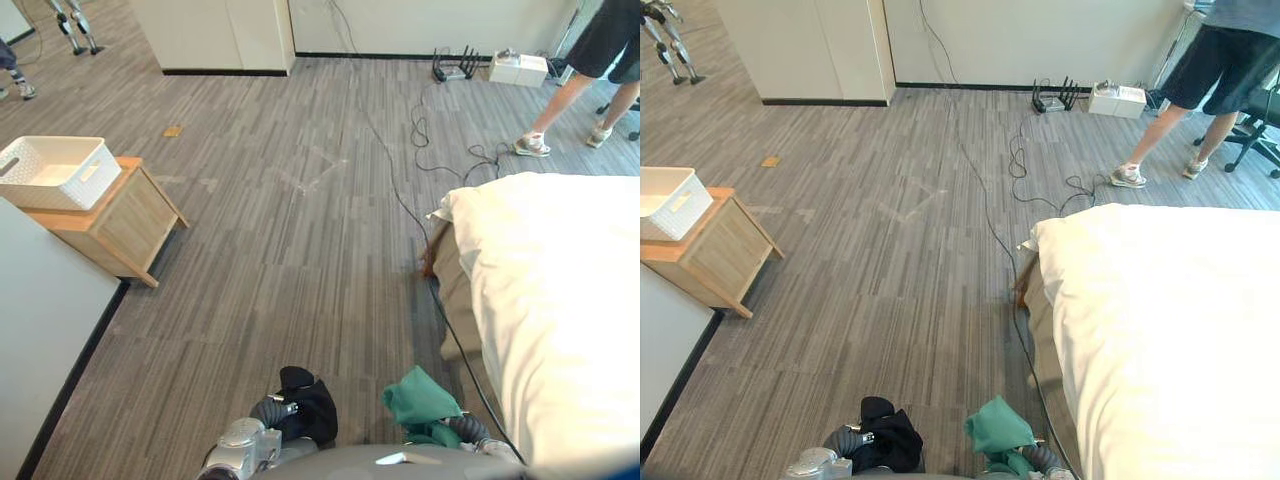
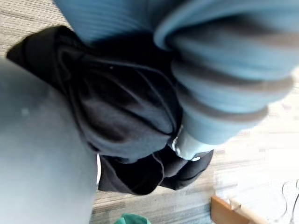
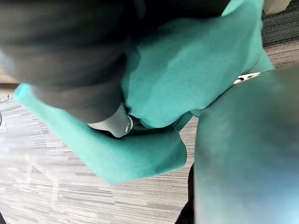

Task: Tidy the bed and pick cloth on bed and put in laundry

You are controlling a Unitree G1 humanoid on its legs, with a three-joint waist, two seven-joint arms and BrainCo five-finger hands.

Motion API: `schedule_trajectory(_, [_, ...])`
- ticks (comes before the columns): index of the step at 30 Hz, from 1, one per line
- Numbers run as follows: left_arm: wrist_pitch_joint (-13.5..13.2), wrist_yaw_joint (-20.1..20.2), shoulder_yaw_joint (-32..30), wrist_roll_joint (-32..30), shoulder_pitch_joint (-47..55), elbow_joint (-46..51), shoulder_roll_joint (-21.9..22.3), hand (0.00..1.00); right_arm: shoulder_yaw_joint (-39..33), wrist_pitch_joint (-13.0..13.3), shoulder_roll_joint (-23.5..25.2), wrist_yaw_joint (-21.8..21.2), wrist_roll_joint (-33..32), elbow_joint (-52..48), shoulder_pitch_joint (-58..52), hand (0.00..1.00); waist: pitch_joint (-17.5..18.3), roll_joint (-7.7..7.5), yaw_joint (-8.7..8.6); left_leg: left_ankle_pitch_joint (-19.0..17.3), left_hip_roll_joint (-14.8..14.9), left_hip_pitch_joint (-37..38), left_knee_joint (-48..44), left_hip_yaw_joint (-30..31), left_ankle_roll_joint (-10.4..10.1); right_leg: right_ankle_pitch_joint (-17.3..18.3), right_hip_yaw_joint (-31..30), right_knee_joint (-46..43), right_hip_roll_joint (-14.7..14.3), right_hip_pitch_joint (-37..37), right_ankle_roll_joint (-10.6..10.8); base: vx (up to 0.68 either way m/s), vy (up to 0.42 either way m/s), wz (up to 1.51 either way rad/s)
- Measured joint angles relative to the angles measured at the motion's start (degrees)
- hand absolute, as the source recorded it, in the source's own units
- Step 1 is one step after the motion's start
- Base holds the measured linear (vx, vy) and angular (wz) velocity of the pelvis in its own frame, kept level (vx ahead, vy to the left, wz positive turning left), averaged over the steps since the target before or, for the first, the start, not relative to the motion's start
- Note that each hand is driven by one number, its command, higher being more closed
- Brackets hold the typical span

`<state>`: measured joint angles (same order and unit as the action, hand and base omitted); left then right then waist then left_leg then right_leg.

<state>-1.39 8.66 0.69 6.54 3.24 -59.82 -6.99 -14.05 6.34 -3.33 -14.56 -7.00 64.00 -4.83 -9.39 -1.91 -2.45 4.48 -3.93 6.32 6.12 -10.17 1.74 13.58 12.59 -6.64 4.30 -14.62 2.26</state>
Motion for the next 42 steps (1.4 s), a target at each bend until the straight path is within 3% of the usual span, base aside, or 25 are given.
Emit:
schedule_trajectory(8, [0.9, -2.0, -3.3, 8.2, 1.0, -0.2, 0.6, 1.0, -1.2, -2.4, 1.0, 0.6, -11.1, 0.9, 0.1, 1.0, -0.6, -0.58, 0.2, 0.1, -0.1, 2.2, 0.0, 1.6, 0.3, -0.1, 1.5, -1.5, 0.0, -2.3, 0.1, 0.01, -0.017, 0.08])
schedule_trajectory(15, [-2.0, -2.8, -3.5, 10.2, 1.4, -0.2, 1.3, 1.0, -1.1, -1.4, 1.1, 1.4, -12.5, 1.2, 0.5, 1.0, -0.8, -0.04, 0.3, -0.3, -0.1, 2.4, 0.0, 3.7, -0.1, -0.1, 3.5, -1.3, -0.2, -3.2, 0.1, -0.01, -0.038, 0.14])
schedule_trajectory(24, [-11.4, -4.1, 0.1, 10.0, 2.7, 0.2, 0.8, 1.0, 3.2, 4.2, 1.1, 1.8, -13.2, 0.5, 0.7, 1.0, -0.9, -0.2, 0.58, -0.9, -0.6, 1.4, 0.0, 4.2, 0.7, -0.1, 3.9, -0.3, 0.1, -3.3, 0.1, 0.03, -0.019, 0.03])
schedule_trajectory(27, [-13.9, -4.1, 1.5, 10.4, 3.9, 3.9, 0.4, 1.0, 4.8, 5.5, 1.0, 1.1, -14.9, -1.6, 1.7, 1.0, -0.5, -0.21, 2.01, -1.7, -0.7, -0.4, -0.5, 3.1, 1.2, -0.1, 3.7, 0.1, 0.4, -1.5, 0.2, 0.08, -0.013, -0.11])
schedule_trajectory(29, [-15.2, -4.1, 1.5, 10.5, 4.6, 6.3, 0.3, 1.0, 5.3, 5.9, 0.9, 1.0, -15.8, -2.3, 3.1, 1.0, -0.6, -0.38, 2.21, -4.1, -0.5, -4.7, -7.8, 2.8, 1.9, -0.6, 3.8, 0.2, 0.6, -0.7, 1.1, 0.11, -0.002, 0.17])
schedule_trajectory(31, [-16.1, -4.2, 2.2, 11.4, 5.1, 9.2, 0.3, 1.0, 5.3, 6.3, 0.3, 0.8, -16.3, -3.0, 4.0, 1.0, -0.9, 0.18, 2.74, -9.2, 0.9, -10.8, -21.8, 1.8, 2.4, -0.8, 3.9, -0.6, 0.1, -1.1, 1.4, 0.12, 0.012, 0.21])
schedule_trajectory(33, [-17.3, -4.2, 3.5, 12.6, 5.3, 11.9, 0.8, 1.0, 5.1, 7.2, -0.6, 0.8, -16.5, -4.2, 3.9, 1.0, -2.2, 2.46, 3.42, -11.5, 3.8, -13.4, -32.0, -0.6, 3.2, 0.4, 3.8, -4.6, -0.7, -1.2, 1.5, 0.04, 0.031, 0.08])
schedule_trajectory(35, [-18.4, -4.0, 3.4, 13.3, 5.4, 14.2, 1.4, 1.0, 5.0, 9.5, -0.8, -0.5, -16.5, -6.1, 3.9, 1.0, -2.0, 2.47, 3.72, -11.6, 3.6, -14.0, -33.9, -2.1, 3.1, 1.1, 3.0, -4.1, 0.0, -0.7, 0.9, -0.05, 0.017, 0.08])
schedule_trajectory(36, [-18.8, -4.0, 3.7, 14.4, 4.9, 14.8, 1.7, 1.0, 5.0, 10.9, -1.2, -1.2, -16.5, -8.0, 4.0, 1.0, -2.5, 3.17, 3.7, -11.6, 3.5, -14.3, -34.2, -2.0, 3.1, 1.3, 2.7, -3.9, 0.2, -0.7, 0.7, -0.05, 0.005, 0.0])
schedule_trajectory(39, [-19.2, -3.6, 4.3, 15.5, 5.2, 18.7, 2.9, 1.0, 5.2, 11.3, -1.9, -1.1, -16.5, -12.1, 4.1, 1.0, -3.6, 5.21, 4.25, -11.6, 3.5, -14.3, -33.3, -1.8, 3.1, 1.4, 0.9, -1.3, -0.1, -1.1, 0.5, -0.03, -0.019, -0.21])
schedule_trajectory(42, [-19.2, -3.6, 6.8, 17.1, 7.6, 21.1, 4.2, 1.0, 6.4, 10.9, -2.0, -0.8, -16.5, -13.1, 3.2, 1.0, -4.0, 6.44, 5.11, -14.0, 4.1, -15.8, -32.7, 0.2, -0.5, 1.0, -1.1, 0.0, -0.1, -2.9, -0.5, -0.06, -0.002, -0.32])
